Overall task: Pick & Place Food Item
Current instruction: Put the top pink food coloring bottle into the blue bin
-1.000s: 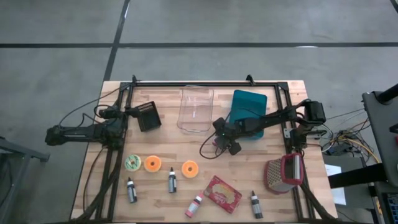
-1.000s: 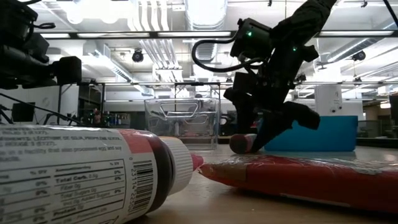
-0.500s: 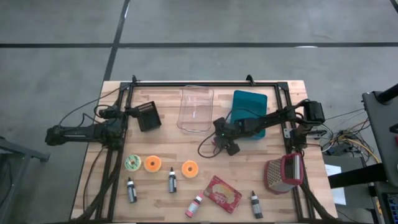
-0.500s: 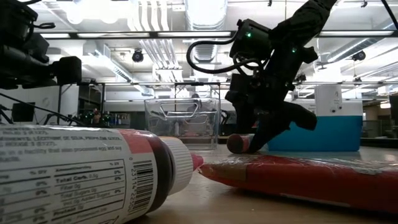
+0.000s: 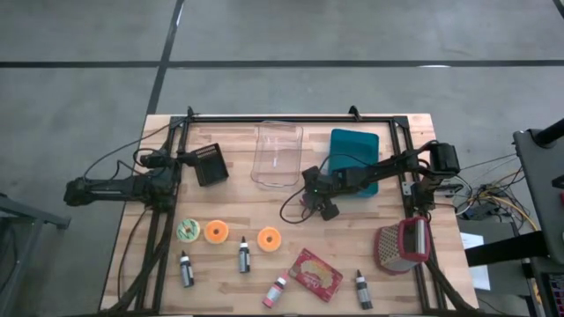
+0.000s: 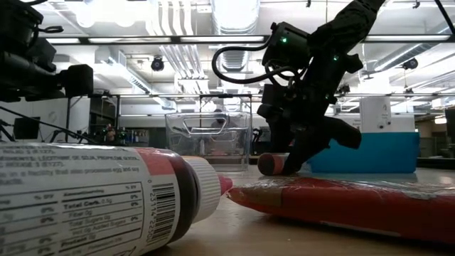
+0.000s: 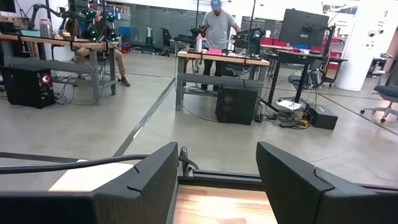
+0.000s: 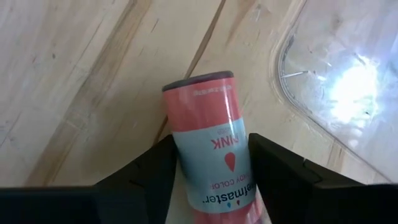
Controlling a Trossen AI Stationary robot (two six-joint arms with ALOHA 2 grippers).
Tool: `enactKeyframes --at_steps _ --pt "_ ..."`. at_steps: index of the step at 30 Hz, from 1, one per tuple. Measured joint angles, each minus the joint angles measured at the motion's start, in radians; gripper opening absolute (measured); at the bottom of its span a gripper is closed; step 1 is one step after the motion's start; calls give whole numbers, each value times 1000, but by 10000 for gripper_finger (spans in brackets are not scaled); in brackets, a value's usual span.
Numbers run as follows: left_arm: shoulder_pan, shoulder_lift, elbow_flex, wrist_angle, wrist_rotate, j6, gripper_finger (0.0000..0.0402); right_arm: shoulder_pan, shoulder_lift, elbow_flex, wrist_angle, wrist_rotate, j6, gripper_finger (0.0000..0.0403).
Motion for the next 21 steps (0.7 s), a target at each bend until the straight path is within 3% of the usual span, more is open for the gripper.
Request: enactKeyframes --at_steps 9,21 --pt "0 0 0 0 0 0 223 0 0 0 3 -1 0 131" --pt "0 0 0 0 0 0 223 0 -28 -1 3 2 0 133"
